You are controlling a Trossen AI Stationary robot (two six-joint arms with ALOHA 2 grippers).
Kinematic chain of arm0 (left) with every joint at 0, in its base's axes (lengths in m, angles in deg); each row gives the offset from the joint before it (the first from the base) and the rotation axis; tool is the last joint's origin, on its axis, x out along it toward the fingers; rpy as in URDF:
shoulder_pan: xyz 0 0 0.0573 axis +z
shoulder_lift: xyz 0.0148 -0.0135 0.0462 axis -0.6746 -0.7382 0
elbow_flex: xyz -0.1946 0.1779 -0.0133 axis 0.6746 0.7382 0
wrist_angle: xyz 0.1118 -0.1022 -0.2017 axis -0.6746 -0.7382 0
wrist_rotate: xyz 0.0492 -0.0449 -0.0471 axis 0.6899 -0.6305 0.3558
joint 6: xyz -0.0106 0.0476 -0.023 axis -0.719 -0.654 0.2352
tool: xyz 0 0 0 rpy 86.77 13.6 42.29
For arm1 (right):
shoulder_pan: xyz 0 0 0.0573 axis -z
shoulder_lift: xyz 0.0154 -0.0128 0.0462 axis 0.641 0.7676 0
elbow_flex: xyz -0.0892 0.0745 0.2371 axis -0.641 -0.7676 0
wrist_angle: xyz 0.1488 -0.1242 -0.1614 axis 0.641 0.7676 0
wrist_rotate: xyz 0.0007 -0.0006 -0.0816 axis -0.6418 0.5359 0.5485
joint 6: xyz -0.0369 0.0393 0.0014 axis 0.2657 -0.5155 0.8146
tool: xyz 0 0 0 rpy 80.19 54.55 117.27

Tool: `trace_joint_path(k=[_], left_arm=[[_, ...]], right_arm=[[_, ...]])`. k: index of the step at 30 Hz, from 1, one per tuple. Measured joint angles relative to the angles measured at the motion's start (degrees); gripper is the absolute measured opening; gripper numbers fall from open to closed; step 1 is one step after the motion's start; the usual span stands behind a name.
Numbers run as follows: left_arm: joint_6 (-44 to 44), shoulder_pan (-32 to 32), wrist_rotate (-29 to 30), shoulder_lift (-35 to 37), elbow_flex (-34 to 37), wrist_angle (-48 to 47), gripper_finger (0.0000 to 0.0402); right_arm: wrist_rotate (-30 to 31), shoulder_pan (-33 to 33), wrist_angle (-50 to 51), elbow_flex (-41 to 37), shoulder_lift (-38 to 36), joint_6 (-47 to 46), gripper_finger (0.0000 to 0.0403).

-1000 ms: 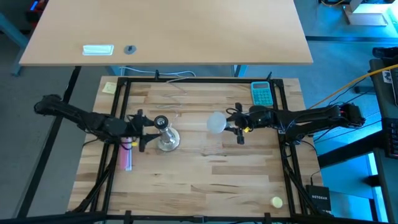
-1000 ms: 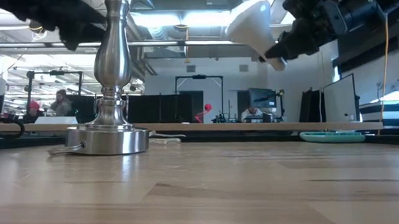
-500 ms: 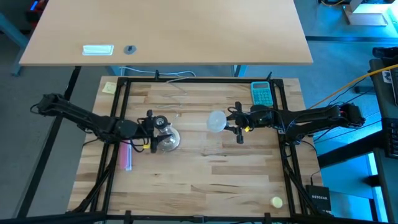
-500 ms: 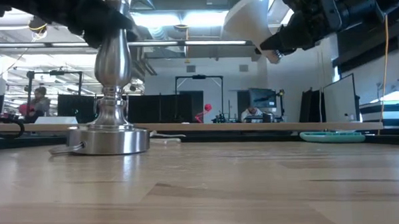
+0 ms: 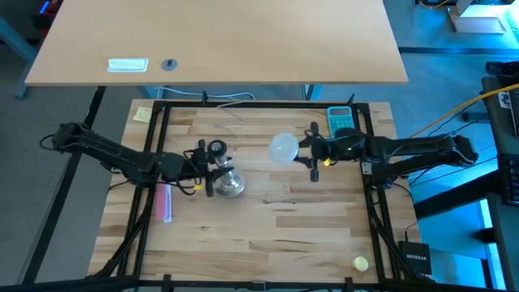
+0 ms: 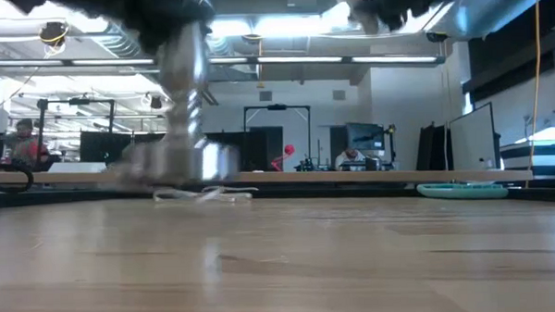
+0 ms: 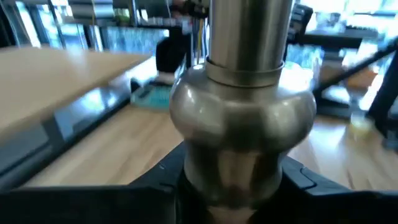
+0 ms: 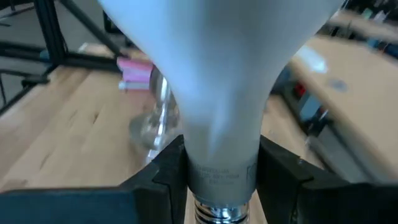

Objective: Screw lightbulb
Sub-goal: Insert the white lightbulb on the silver lamp

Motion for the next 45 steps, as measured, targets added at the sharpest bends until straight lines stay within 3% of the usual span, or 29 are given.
trace_joint_path(k=[4,7,14,20,26,32,37,45], left_arm=[[-6.6,-0.2,-0.7,-6.8,-6.2,4.6,0.0123],[-9.5,0.9,-6.8,-13.7,-9.0,8.8,0.0123],[-6.2,4.8,-15.8,-31.1,-11.9,21.6,0.0123],[-5.3,6.5,-23.1,-39.9,-18.3,24.4,0.0123],[-6.7,8.2,-32.5,-42.1,-21.1,25.3,0.0123],[-6.5,8.8,-34.3,-42.0,-21.2,26.7,0.0123],[-6.9,7.4,-35.5,-38.6,-21.1,20.0,0.0123],[-6.9,7.3,-35.9,-37.2,-21.1,17.6,0.0123]], right_arm=[[2.2,-1.0,4.7,3.7,-2.2,0.3,0.0142],[2.5,-1.0,5.7,3.7,-3.8,0.1,0.0142],[2.8,-1.0,7.5,3.8,-6.5,-0.1,0.0142],[2.9,-1.0,7.3,3.8,-7.3,-0.1,0.0142],[3.9,-1.0,7.7,3.8,-7.2,0.3,0.0142],[5.1,-1.0,9.6,3.8,-7.2,0.1,0.0142],[6.8,-1.0,12.7,0.7,-5.6,-3.4,0.0142],[4.0,1.7,-3.5,-10.9,7.9,-6.8,0.0142]])
